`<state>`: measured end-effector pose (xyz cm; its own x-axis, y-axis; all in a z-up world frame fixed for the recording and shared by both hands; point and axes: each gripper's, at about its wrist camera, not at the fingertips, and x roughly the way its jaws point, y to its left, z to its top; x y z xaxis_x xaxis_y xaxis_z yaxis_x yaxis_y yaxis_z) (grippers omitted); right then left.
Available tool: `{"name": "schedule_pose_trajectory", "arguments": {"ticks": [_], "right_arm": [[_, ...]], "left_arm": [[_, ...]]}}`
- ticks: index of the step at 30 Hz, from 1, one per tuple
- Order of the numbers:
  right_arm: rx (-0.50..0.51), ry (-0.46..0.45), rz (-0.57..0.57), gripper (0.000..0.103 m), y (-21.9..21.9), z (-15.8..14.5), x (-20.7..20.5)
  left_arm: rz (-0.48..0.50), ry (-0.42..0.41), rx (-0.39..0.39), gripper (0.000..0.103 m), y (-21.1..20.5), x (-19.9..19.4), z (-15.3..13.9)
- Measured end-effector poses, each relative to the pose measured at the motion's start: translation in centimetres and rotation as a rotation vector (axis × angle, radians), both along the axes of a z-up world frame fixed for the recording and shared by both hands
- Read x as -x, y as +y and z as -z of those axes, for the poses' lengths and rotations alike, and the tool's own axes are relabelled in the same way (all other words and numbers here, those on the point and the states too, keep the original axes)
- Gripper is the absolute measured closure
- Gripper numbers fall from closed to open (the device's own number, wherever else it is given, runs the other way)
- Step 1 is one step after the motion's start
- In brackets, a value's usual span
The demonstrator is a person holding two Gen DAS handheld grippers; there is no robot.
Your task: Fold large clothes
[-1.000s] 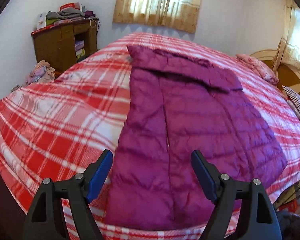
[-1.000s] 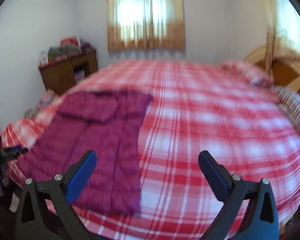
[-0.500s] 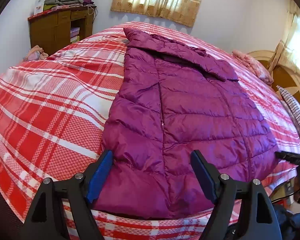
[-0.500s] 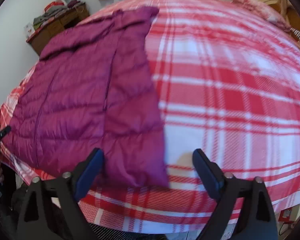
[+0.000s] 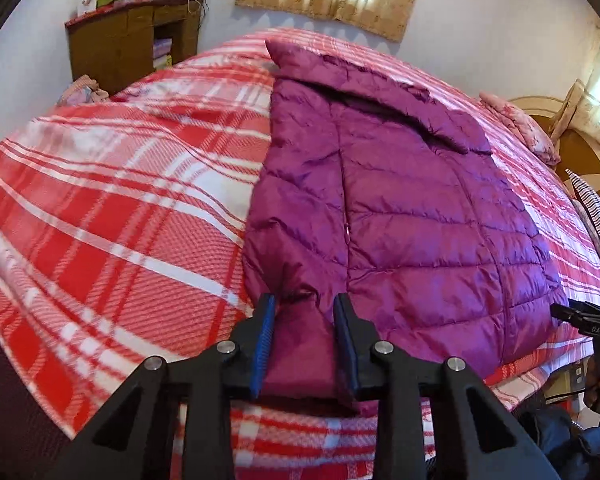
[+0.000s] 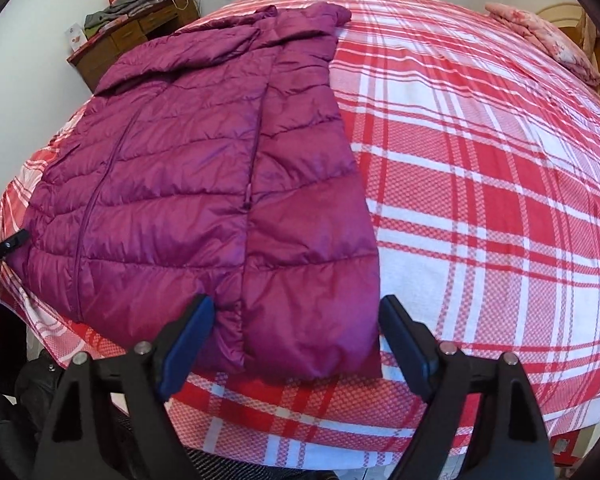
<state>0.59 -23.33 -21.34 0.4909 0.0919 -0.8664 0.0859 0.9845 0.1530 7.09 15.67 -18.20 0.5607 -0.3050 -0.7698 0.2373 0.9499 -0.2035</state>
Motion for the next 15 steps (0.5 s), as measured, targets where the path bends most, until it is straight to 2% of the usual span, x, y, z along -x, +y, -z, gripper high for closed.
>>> {"name": "schedule_pose_trajectory", "arguments": {"ticks": [3,4,6,11,13,15], "right_arm": [[-0.008,0.001,-0.006,0.016,0.2,0.0,0.0],[-0.01,0.002,-0.004,0.015,0.2,0.1,-0.1],[-0.023,0.0,-0.001,0.013,0.2,0.1,-0.1],[-0.049,-0.014,0.0,0.008,0.1,0.5,0.1],[-0.031,-0.014,-0.004,0.007,0.5,0.7,0.0],[0.021,-0.014,-0.023,0.011,1.1,0.7,0.0]], "left_arm": [[-0.004,-0.05,-0.027,0.044,0.2,0.7,-0.5],[0.0,-0.052,-0.022,0.041,0.2,0.7,-0.5],[-0.004,-0.054,-0.037,0.04,-0.2,0.9,-0.4],[0.002,-0.068,-0.207,0.039,-1.9,1.7,-0.7],[-0.009,-0.048,-0.212,0.035,-1.7,1.7,-0.4],[-0.033,-0.053,-0.171,0.035,-1.4,1.6,-0.3]]}}
